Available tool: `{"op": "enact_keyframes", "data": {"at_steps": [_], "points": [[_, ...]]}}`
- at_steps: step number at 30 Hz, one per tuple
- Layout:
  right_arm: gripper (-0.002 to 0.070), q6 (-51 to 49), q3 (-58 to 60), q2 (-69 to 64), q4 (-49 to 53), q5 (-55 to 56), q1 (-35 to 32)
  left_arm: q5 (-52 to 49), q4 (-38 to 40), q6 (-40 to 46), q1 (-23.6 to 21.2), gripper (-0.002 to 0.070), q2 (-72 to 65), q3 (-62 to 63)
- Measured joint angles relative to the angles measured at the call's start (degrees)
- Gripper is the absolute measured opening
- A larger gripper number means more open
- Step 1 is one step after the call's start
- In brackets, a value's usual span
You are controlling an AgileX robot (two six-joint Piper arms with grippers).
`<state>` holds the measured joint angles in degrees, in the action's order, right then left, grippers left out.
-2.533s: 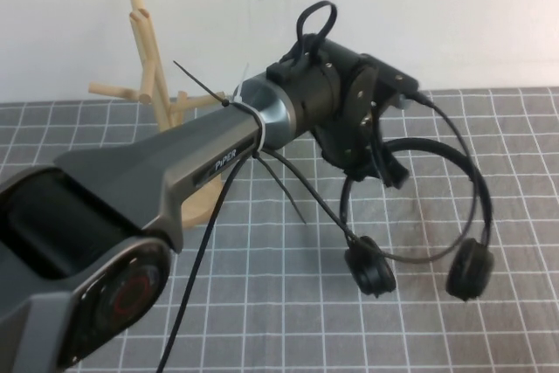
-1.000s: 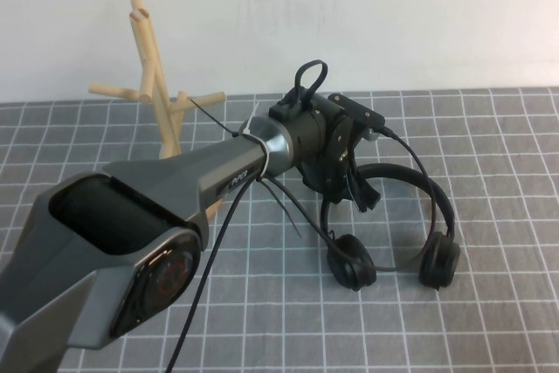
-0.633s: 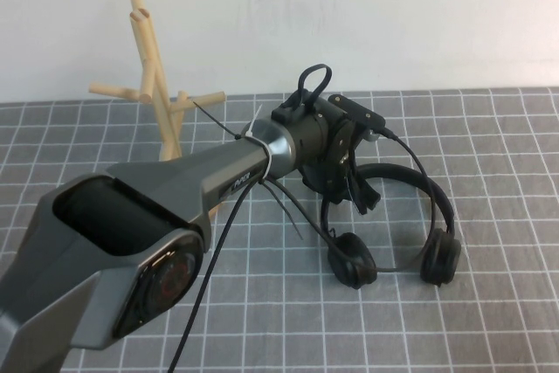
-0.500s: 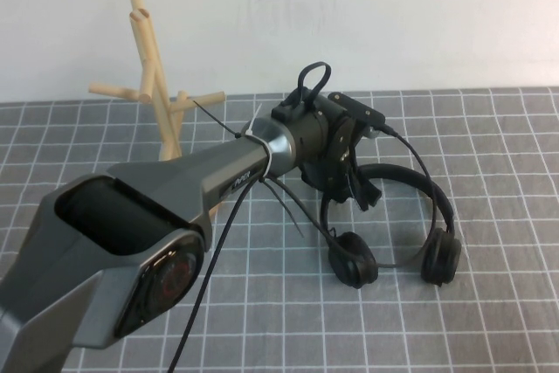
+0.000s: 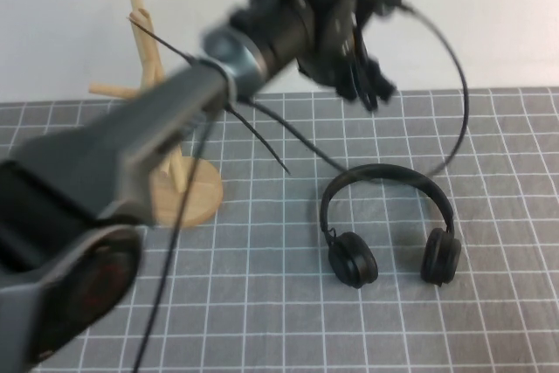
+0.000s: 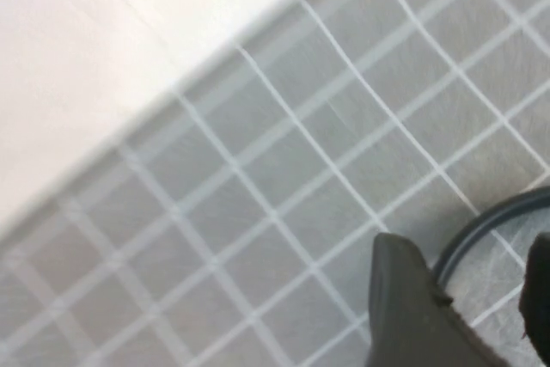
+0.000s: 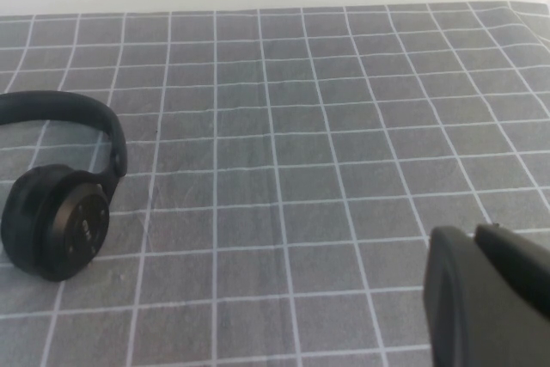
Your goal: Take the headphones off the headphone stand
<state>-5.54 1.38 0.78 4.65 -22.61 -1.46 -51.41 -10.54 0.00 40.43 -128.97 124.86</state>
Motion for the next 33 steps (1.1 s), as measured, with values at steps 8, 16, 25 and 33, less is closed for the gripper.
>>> {"op": "enact_keyframes", "data": {"at_steps": [8,16,25,33], "points": [[-0.0008,0.0,0.0,0.0,0.0,0.0,0.0,-4.2,-10.4,1.6,0.0,0.0089,17.1,0.0],[-0.0008,0.0,0.0,0.0,0.0,0.0,0.0,-10.5,-15.5,3.3,0.0,0.0001,34.8,0.6],[-0.0008,0.0,0.0,0.0,0.0,0.0,0.0,-15.6,-21.9,-0.4,0.0,-0.0001,55.4,-11.0],[-0.0008,0.0,0.0,0.0,0.0,0.0,0.0,-11.1,-22.1,-12.1,0.0,-0.0001,79.7,-43.4]]}}
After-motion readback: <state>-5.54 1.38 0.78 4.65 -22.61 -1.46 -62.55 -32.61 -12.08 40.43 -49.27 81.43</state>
